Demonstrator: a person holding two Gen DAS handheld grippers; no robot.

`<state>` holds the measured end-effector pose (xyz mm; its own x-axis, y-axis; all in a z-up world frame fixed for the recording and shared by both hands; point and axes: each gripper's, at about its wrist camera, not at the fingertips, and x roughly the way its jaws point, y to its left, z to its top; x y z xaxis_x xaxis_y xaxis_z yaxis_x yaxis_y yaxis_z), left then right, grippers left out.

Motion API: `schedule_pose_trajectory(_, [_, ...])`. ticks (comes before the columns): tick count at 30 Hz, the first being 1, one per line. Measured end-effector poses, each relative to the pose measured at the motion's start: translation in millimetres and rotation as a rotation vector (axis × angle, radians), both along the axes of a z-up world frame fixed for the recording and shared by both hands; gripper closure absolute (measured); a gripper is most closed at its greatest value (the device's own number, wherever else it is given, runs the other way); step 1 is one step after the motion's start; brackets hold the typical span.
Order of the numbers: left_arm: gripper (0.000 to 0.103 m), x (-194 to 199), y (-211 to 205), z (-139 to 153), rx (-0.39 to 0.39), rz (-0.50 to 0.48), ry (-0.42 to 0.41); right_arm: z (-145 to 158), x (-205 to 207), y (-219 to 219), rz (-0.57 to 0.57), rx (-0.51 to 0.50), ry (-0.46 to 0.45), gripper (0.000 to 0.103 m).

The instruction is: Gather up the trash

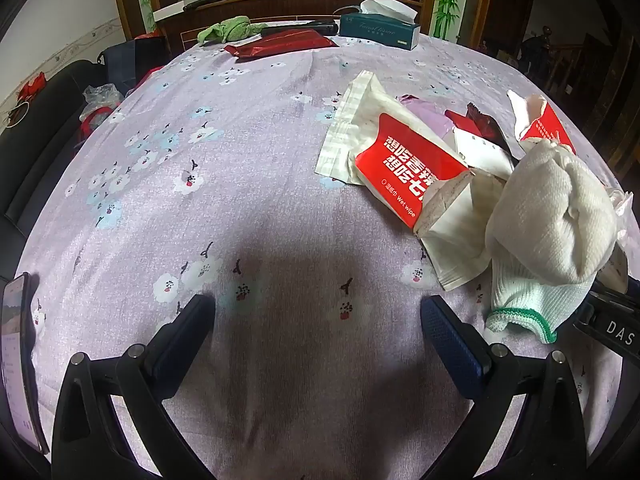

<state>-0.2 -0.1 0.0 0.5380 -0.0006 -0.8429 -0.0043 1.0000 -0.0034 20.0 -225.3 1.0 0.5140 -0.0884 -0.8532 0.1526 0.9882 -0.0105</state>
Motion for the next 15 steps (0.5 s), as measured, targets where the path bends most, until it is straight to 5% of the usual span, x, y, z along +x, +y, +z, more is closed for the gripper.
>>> schedule_pose_trajectory(15, [0.000, -2.1, -3.9, 0.0, 0.002, 0.029, -0.004, 0.4, 3.8, 2.6, -0.025, -0.004, 0.002, 0.000])
